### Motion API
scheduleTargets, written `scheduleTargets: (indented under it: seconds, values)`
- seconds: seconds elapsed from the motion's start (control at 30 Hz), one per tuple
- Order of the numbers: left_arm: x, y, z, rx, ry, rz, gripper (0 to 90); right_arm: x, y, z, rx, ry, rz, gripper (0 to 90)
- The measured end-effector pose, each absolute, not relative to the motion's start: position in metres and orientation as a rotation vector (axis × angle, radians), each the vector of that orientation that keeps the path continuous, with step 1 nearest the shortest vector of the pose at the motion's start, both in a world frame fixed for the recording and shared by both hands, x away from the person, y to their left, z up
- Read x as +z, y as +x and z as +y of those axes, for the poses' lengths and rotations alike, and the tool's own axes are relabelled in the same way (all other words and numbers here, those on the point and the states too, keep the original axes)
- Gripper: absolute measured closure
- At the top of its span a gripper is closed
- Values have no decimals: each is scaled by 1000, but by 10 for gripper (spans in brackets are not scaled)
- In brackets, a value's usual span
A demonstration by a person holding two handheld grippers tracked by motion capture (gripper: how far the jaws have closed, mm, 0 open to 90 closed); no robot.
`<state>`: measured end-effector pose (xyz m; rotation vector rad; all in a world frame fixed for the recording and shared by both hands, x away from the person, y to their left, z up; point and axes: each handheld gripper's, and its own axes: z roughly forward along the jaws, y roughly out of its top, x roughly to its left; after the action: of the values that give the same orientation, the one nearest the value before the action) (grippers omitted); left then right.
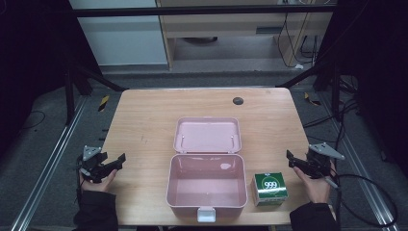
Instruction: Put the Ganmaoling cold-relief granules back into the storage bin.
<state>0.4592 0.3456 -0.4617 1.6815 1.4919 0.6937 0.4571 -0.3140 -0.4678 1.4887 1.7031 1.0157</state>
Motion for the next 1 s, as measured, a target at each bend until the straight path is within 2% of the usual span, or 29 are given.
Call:
scheduleTargets:
  seconds: [0.7, 1.0]
  values:
    - [-463, 461, 338, 689, 1762, 1468, 276, -430, 450, -315, 1100, 1364, 1796, 162]
    - [-466, 463, 336, 685, 1793, 1464, 275, -395, 453, -301, 1108, 1225, 1913, 154]
